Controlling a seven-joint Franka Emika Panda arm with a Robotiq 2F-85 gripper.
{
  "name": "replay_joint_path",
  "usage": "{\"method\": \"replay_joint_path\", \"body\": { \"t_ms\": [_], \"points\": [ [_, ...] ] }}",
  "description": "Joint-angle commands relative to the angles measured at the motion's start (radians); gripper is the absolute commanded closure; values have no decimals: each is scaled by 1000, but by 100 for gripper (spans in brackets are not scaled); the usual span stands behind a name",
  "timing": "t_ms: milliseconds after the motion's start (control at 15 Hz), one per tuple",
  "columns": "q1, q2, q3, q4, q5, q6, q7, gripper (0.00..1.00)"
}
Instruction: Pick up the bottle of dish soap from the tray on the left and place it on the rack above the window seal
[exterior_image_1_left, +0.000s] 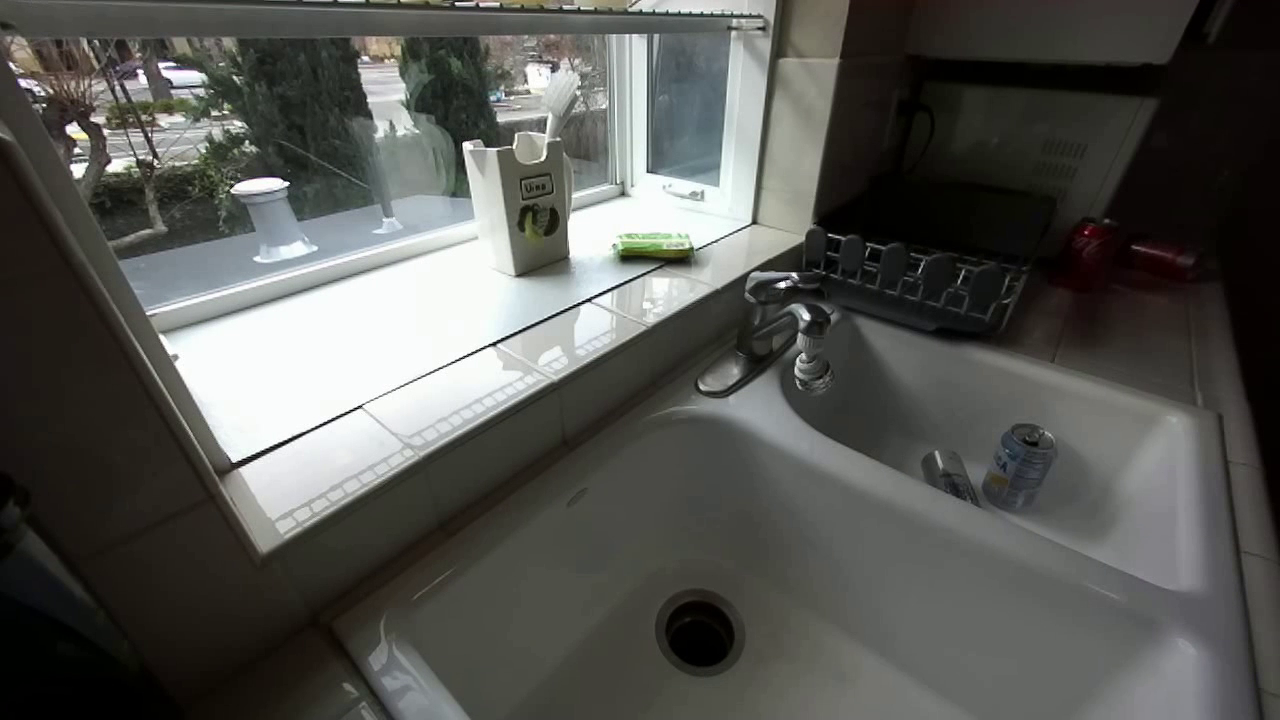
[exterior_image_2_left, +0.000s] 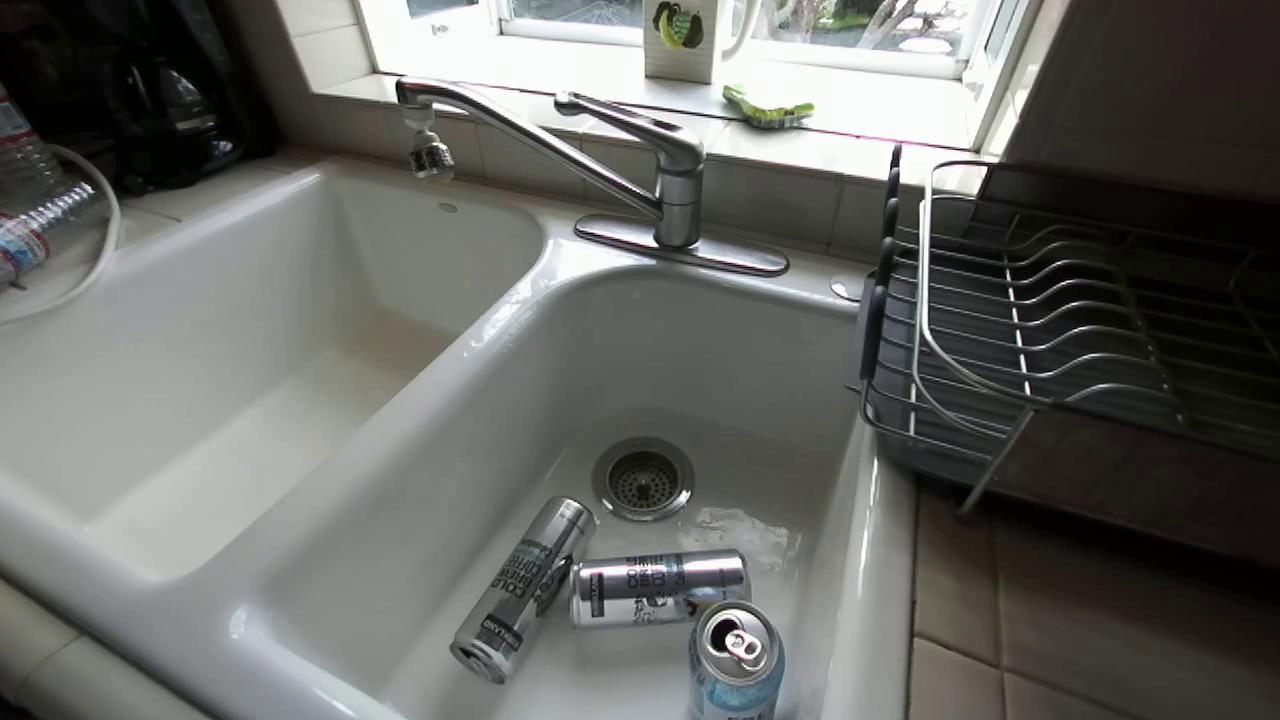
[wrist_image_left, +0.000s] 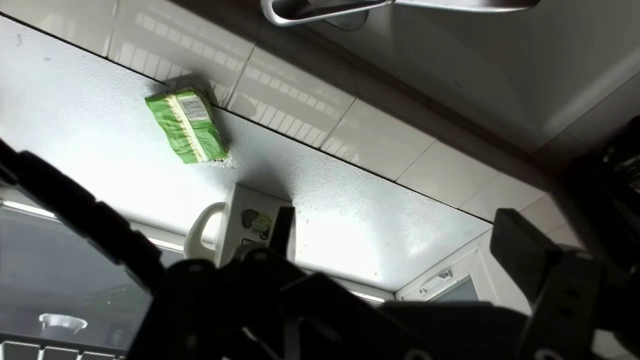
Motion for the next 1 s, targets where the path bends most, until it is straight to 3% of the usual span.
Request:
{"method": "replay_joint_path", "body": {
  "t_ms": [0,67,133,400,933],
  "points": [
    [11,-110,19,-155,-54,-13,26,0],
    [10,-127,24,-183,-65,-4,28,0],
    [-58,-51,65,-79,-19,-12,1,0],
    [-53,-89,66,-137,-30,-12,2,0],
    [-52,-93,66,-143,-31,-12,2,0]
  ]
}}
